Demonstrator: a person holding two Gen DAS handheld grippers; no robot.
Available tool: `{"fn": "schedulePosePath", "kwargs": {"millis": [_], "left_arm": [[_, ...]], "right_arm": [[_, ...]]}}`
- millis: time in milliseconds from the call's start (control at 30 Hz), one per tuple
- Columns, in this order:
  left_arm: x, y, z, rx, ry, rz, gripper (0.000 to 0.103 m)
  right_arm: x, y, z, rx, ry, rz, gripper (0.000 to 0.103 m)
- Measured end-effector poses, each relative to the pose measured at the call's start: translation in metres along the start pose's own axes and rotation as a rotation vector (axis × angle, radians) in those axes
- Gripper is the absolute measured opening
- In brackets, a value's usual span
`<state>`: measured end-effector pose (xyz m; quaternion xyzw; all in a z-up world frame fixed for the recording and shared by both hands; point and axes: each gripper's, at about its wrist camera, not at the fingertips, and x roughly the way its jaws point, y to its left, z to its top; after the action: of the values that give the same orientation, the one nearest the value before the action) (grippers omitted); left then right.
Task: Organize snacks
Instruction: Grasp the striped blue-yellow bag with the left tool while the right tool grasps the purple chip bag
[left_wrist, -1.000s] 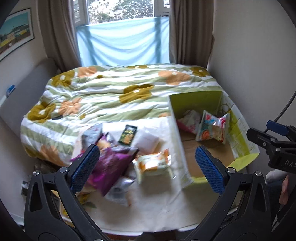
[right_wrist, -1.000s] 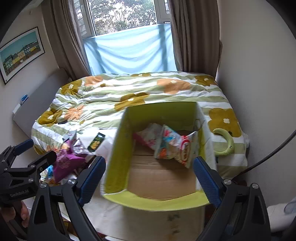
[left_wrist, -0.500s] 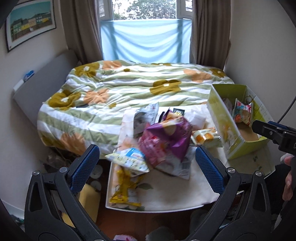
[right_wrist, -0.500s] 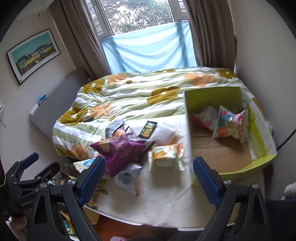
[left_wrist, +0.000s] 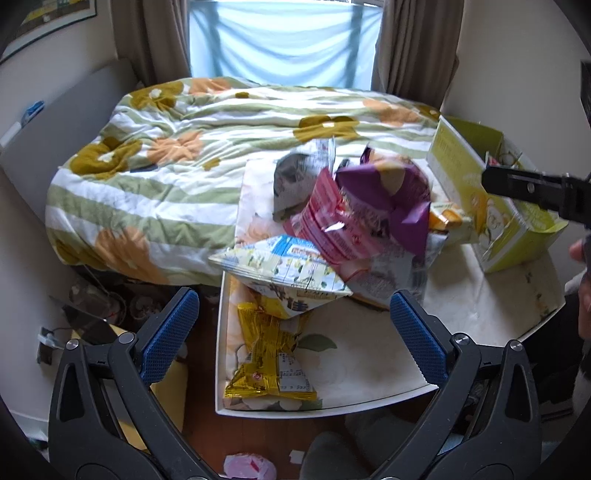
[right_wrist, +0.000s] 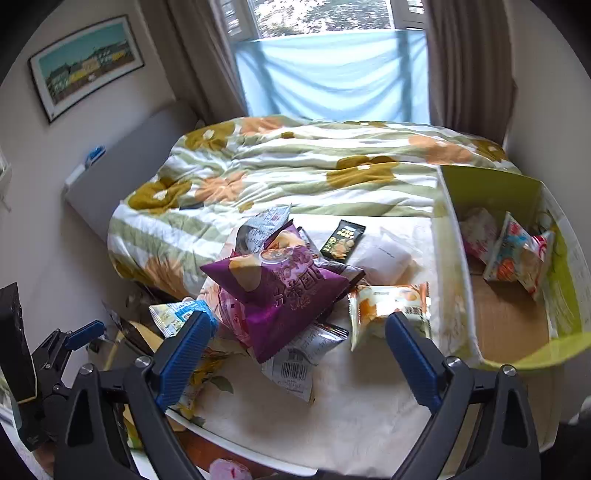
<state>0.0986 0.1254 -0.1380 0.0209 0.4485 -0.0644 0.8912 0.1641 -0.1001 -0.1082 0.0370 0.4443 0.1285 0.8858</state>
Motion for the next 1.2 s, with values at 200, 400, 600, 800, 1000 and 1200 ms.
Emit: {"fn": "schedulePosePath", "kwargs": {"millis": [200, 400, 600, 800, 1000, 1200], "left_arm": [[0.044, -0.005, -0.015, -0.013, 0.007, 0.059, 0.102], [0.081, -0.001, -0.01, -0.071, 0.002, 0.114, 0.102], [0.1, 0.009, 0.005, -0.134, -0.003, 0.099, 0.102], [0.115, 0.013, 0.01, -0.148, -0.003, 0.065, 0.102], [0.119, 0.011, 0.012, -0.155, -0.009, 0.039, 0.076], [0.121, 0.017, 0.013, -0.177, 0.01, 0.024, 0.062]], "right_arm": [[0.046, 0.008, 0.007, -0.161, 0.061, 0.038, 0.094], [0.078, 0.015, 0.013, -0.302, 0.108, 0.1, 0.094], [0.106, 0.018, 0.024, -0.392, 0.144, 0.157, 0.094], [0.131, 0.021, 0.032, -0.457, 0.19, 0.204, 0.094], [0.145, 0.022, 0.032, -0.458, 0.225, 0.228, 0.094], [0.154, 0.017, 0.034, -0.421, 0.247, 0.257, 0.094]]}}
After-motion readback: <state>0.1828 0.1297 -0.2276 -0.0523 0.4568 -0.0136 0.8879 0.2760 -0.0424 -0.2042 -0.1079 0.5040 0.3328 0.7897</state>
